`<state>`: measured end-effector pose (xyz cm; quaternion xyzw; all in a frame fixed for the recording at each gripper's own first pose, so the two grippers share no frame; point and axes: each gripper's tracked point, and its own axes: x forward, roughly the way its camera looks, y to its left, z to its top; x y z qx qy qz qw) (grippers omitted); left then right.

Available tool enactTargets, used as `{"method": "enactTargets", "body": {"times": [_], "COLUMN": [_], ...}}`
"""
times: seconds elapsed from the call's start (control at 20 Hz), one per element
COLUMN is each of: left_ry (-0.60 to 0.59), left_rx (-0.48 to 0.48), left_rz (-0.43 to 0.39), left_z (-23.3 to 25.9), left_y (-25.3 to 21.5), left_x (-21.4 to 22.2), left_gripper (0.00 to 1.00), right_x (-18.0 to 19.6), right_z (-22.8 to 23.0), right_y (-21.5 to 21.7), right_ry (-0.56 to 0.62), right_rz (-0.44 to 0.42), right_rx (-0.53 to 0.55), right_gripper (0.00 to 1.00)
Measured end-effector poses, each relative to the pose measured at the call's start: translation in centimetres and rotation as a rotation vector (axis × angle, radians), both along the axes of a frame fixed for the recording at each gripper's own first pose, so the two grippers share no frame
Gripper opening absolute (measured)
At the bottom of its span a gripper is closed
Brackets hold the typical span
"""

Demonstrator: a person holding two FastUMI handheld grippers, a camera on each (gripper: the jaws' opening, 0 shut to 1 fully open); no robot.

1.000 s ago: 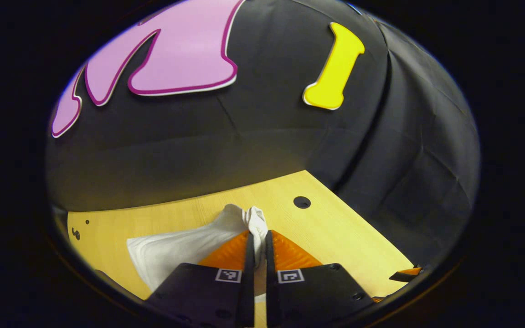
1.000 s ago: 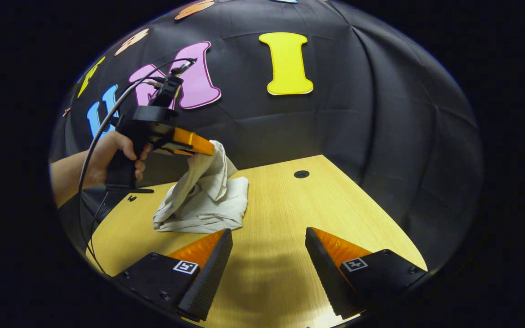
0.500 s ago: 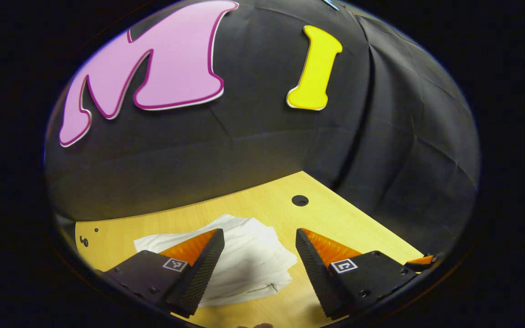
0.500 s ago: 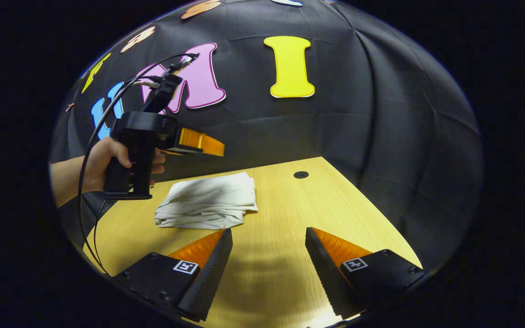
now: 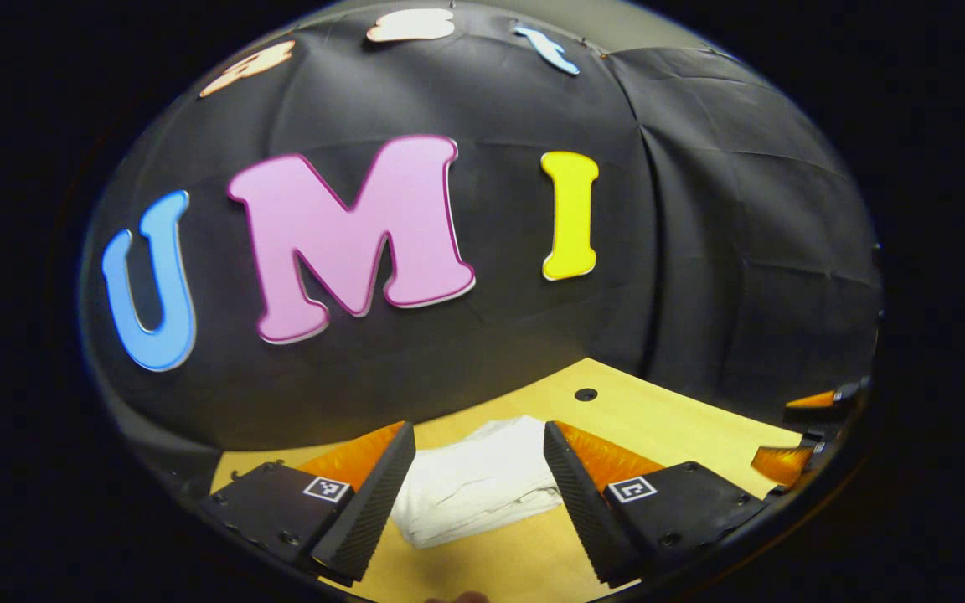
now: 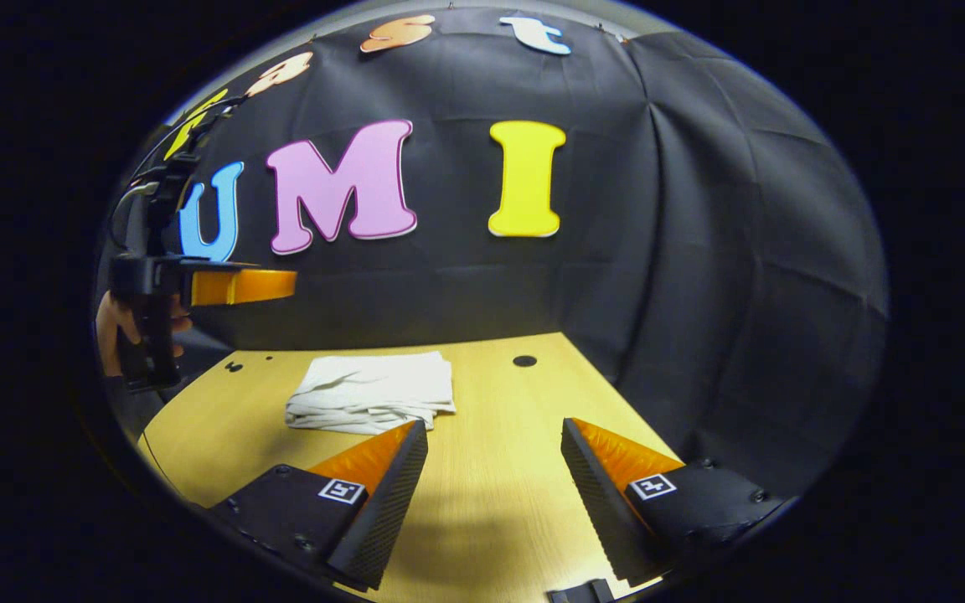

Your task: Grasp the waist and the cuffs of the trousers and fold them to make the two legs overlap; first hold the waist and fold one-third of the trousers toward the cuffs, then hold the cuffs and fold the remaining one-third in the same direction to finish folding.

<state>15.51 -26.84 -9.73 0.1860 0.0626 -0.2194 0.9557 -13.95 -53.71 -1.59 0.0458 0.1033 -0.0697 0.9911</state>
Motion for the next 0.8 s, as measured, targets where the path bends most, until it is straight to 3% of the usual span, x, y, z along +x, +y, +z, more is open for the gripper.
{"method": "enactTargets", "body": {"times": [0.15,0.3,0.65,0.8], "left_ry": [-0.002,0.033,0.002,0.015], "left_rx": [-0.07,-0.122,-0.148,-0.153], "left_rz": [0.023,0.086,0.225,0.281], "left_z": [2.4,2.8,2.7,1.3], "left_y": [3.6,7.8,17.5,21.0], "left_x": [-6.7,-12.0,-22.0,-25.1], "left_gripper": [0.96,0.96,0.96,0.96], "right_x": [-3.6,-7.2,-13.0,-14.6], "right_z": [2.3,3.7,5.8,5.6], "right_y": [1.8,3.3,9.5,12.2], "right_ry": [-0.01,0.008,0.025,0.031], "right_rz": [0.014,0.038,0.157,0.191], "right_rx": [-0.012,-0.106,-0.158,-0.126], "right_gripper": [0.98,0.98,0.98,0.98]}}
